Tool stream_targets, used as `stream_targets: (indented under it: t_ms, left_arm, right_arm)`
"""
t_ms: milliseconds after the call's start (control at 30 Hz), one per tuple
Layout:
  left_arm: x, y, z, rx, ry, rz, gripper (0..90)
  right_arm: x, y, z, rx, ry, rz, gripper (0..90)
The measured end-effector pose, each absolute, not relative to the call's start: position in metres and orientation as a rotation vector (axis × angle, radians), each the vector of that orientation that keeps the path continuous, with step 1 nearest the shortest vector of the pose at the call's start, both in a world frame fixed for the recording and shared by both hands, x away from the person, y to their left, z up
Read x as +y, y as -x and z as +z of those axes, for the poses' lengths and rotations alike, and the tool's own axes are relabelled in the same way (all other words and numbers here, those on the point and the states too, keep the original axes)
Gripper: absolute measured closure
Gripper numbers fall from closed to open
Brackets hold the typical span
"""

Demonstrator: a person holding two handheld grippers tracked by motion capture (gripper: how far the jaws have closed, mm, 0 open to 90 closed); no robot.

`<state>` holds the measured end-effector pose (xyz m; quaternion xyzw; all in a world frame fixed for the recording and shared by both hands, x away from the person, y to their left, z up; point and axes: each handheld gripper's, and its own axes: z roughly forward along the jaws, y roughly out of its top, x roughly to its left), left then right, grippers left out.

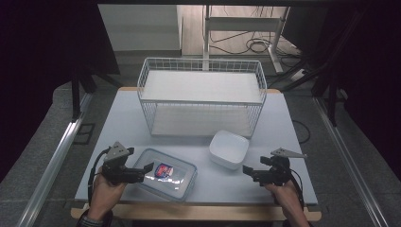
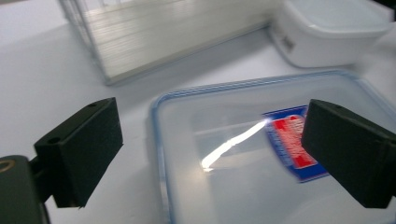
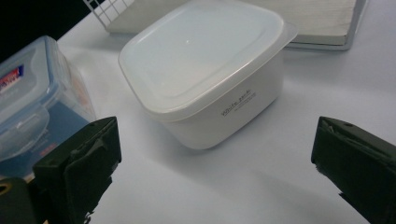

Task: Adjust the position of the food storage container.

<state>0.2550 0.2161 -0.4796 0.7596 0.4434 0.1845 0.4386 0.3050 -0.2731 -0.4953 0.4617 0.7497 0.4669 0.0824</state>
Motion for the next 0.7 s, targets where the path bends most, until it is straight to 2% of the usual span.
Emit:
stream_targets:
  t_ms: [200,233,367,500,533,700]
  left_arm:
    - [0.224,-0.26,-0.49,1.112,-1.898,0.47,8.1]
    - [0.227,-0.26,-0.49,1.116,-1.888,0.479,8.3]
    - [0.232,-0.26,-0.488,1.129,-1.866,0.49,8.9]
    - [0.233,-0.26,-0.488,1.133,-1.864,0.474,8.9]
    - [0.232,-0.261,-0.489,1.128,-1.878,0.462,8.9]
    - [0.228,-0.261,-0.489,1.1,-1.917,0.469,6.5]
  right_arm:
    - [-0.27,-0.306,-0.498,2.277,-1.479,1.266,9.1]
    - [-0.27,-0.306,-0.498,2.279,-1.492,1.271,13.5]
    - [-0.271,-0.307,-0.497,2.247,-1.535,1.316,18.1]
    - [-0.269,-0.306,-0.495,2.249,-1.521,1.306,17.6]
    - [-0.267,-0.306,-0.494,2.262,-1.518,1.3,13.7]
    - [-0.262,-0.306,-0.491,2.313,-1.471,1.272,9.3]
